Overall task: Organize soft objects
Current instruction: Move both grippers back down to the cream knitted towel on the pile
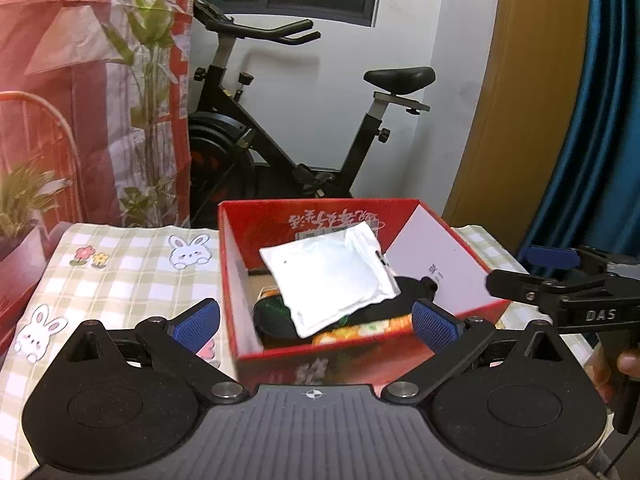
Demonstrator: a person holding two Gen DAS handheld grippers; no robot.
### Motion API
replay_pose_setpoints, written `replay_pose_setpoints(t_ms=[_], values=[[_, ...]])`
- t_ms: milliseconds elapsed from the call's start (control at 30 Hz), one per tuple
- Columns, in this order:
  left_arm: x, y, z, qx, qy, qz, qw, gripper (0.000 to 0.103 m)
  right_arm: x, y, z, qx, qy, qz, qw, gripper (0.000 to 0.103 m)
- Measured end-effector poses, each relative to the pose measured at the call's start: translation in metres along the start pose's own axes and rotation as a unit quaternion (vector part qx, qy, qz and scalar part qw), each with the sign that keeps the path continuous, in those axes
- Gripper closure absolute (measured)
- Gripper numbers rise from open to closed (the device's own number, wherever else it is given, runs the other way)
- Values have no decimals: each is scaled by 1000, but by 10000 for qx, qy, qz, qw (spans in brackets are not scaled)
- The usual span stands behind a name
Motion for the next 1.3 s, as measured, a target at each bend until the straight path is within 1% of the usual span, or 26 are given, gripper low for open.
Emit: replay_pose_setpoints(t_ms=[133,300,467,667,767,833,900,967,1000,1033,1067,1133,1200,1233,1267,1300], values=[[-8,16,4,-36,-49,1,10000,0,-14,18,2,-20,17,-76,10000,0],[-12,41,7,-28,-119,71,9999,0,-24,50,2,-16,235,-107,9997,0],[-4,65,9,-117,-62,280,9995,0,-21,86,3,-133,459,94,9988,0],[16,92,6,-245,166,578,9979,1,-19,126,7,36,414,366,9985,1],[29,102,10,-408,193,718,9964,1,-16,145,8,129,318,632,9974,1],[34,108,12,-558,222,757,9953,2,-14,154,7,123,347,738,9966,4],[41,111,16,-711,273,783,9940,7,-11,157,4,213,361,792,9960,6],[46,114,17,-822,384,850,9922,19,-10,159,0,324,363,785,9957,10],[48,117,17,-831,413,890,9917,23,-10,160,-1,365,362,787,9956,12],[50,119,16,-816,419,911,9916,32,-9,161,-3,420,342,792,9954,15],[51,120,16,-813,438,921,9915,46,-8,162,-4,470,313,800,9952,18],[52,125,18,-908,545,989,9894,64,-5,164,-6,529,223,851,9947,29],[50,127,19,-1001,608,951,9886,67,-3,166,-6,553,169,912,9942,35],[49,129,18,-980,620,954,9887,71,-3,167,-6,563,130,923,9941,41],[49,130,18,-941,621,959,9890,72,-2,168,-6,585,71,940,9938,44],[47,131,16,-896,613,954,9895,73,-2,168,-6,616,2,958,9935,50]])
Point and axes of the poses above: each gripper's, at about its wrist camera, not at the fingertips, and x roughly the way its jaws point, z to its left, y to its underside, the point moved 2 cm from there along x, roughly the way its jaws point
